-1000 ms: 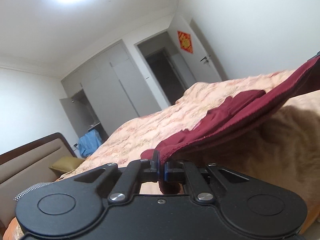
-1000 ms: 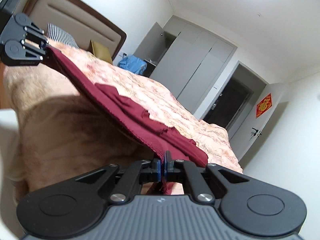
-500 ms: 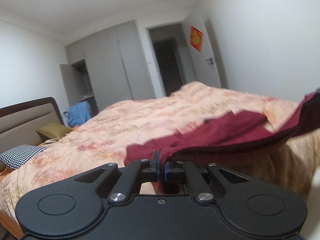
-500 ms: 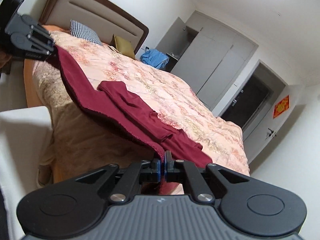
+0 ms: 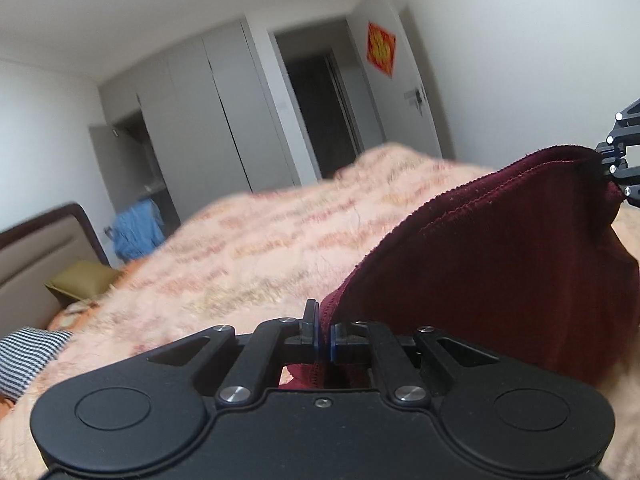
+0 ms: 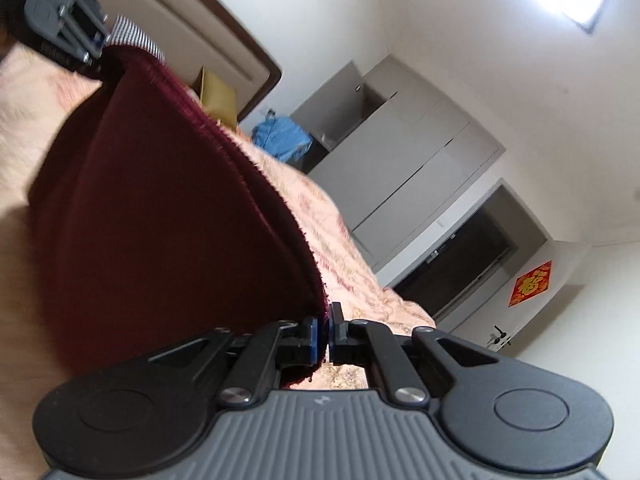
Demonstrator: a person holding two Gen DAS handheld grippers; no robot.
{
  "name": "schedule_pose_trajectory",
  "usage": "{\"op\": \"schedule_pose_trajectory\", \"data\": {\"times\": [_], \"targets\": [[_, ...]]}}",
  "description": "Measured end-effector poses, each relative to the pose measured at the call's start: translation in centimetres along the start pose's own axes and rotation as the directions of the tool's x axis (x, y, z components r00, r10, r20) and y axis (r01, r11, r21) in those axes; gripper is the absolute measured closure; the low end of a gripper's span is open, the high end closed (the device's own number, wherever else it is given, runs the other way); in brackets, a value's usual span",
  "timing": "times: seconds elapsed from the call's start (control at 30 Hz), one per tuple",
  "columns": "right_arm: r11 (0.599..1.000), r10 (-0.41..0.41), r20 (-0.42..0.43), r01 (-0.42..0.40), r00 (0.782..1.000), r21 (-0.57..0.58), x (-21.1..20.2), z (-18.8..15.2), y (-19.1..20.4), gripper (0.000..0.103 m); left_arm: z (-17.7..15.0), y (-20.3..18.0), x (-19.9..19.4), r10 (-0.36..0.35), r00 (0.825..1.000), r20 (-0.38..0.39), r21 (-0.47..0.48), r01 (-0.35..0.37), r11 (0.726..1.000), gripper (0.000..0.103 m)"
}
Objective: Fold small clothes
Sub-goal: 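Lift the hem with both grippers and fold it over toward the collar, then open both grippers to release the folded hem onto the shirt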
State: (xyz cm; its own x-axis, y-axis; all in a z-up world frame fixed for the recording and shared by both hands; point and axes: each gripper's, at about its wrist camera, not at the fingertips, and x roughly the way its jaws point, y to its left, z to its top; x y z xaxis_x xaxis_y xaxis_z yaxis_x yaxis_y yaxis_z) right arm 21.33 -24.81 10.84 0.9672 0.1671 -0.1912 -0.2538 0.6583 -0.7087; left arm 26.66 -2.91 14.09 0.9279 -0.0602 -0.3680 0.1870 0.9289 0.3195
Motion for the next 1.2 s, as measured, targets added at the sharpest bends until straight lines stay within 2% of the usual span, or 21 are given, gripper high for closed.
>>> {"op": "schedule_pose_trajectory", "data": {"times": [0.13, 0.3, 0.43, 0.67, 0.77, 0.8, 0.83, 0.87, 0.9, 0.93, 0.97, 1.03, 1.13, 1.2], "targets": [[1.000, 0.021, -0.074, -0.023, 0.997, -0.021, 7.8, -0.6, -0.3, 0.099, 0.8, 1.2, 8.1, -0.036, 0.994, -0.104, 0.009, 0.038, 0.999, 0.098], [0.995, 0.098, -0.191, -0.098, 0.977, 0.010, 16.1, -2.6, -0.2, 0.099, -0.8, 2.1, 15.9, -0.102, 0.970, -0.220, -0.061, 0.091, 0.994, 0.098], [0.982, 0.185, -0.239, -0.172, 0.953, 0.075, 20.6, -4.5, 0.2, 0.099, -2.5, 2.1, 19.0, -0.145, 0.952, -0.269, -0.101, 0.121, 0.987, 0.098], [0.966, 0.253, -0.255, -0.231, 0.933, 0.115, 24.6, -7.5, 0.9, 0.097, -4.0, 2.4, 22.7, -0.179, 0.930, -0.322, -0.128, 0.144, 0.981, 0.094], [0.961, 0.262, -0.248, -0.227, 0.933, 0.159, 25.9, -8.2, 0.7, 0.090, -4.2, 2.6, 23.7, -0.174, 0.924, -0.340, -0.133, 0.136, 0.982, 0.082], [0.959, 0.261, -0.247, -0.223, 0.933, 0.174, 26.1, -8.4, 0.7, 0.080, -4.2, 2.6, 23.9, -0.170, 0.922, -0.347, -0.136, 0.130, 0.982, 0.075], [0.959, 0.258, -0.247, -0.217, 0.934, 0.182, 26.2, -8.8, 0.5, 0.065, -4.3, 2.6, 24.1, -0.161, 0.921, -0.355, -0.136, 0.119, 0.983, 0.061], [0.960, 0.250, -0.245, -0.207, 0.937, 0.188, 25.9, -8.8, 0.4, 0.055, -4.4, 2.7, 24.3, -0.150, 0.920, -0.362, -0.134, 0.108, 0.985, 0.053], [0.961, 0.239, -0.241, -0.194, 0.941, 0.196, 25.9, -8.8, 0.2, 0.036, -4.5, 2.7, 24.4, -0.139, 0.920, -0.367, -0.135, 0.096, 0.986, 0.034], [0.963, 0.223, -0.235, -0.175, 0.946, 0.206, 25.4, -8.8, 0.1, 0.024, -4.5, 2.9, 24.5, -0.131, 0.920, -0.369, -0.140, 0.085, 0.987, 0.018], [0.963, 0.206, -0.228, -0.156, 0.952, 0.219, 24.5, -8.7, -0.1, 0.020, -4.5, 3.1, 24.5, -0.129, 0.920, -0.370, -0.147, 0.079, 0.986, 0.013], [0.963, 0.175, -0.220, -0.121, 0.960, 0.242, 24.1, -8.7, -0.6, 0.005, -4.4, 3.6, 24.4, -0.131, 0.919, -0.371, -0.177, 0.069, 0.982, 0.004], [0.969, 0.101, -0.212, -0.047, 0.972, 0.242, 23.2, -8.6, -1.1, 0.000, -4.3, 5.1, 24.0, -0.179, 0.919, -0.351, -0.272, 0.082, 0.959, 0.001], [0.970, 0.077, -0.230, -0.019, 0.970, 0.242, 23.0, -8.9, -1.5, 0.000, -4.4, 6.4, 23.9, -0.211, 0.920, -0.329, -0.353, 0.088, 0.932, 0.001]]}}
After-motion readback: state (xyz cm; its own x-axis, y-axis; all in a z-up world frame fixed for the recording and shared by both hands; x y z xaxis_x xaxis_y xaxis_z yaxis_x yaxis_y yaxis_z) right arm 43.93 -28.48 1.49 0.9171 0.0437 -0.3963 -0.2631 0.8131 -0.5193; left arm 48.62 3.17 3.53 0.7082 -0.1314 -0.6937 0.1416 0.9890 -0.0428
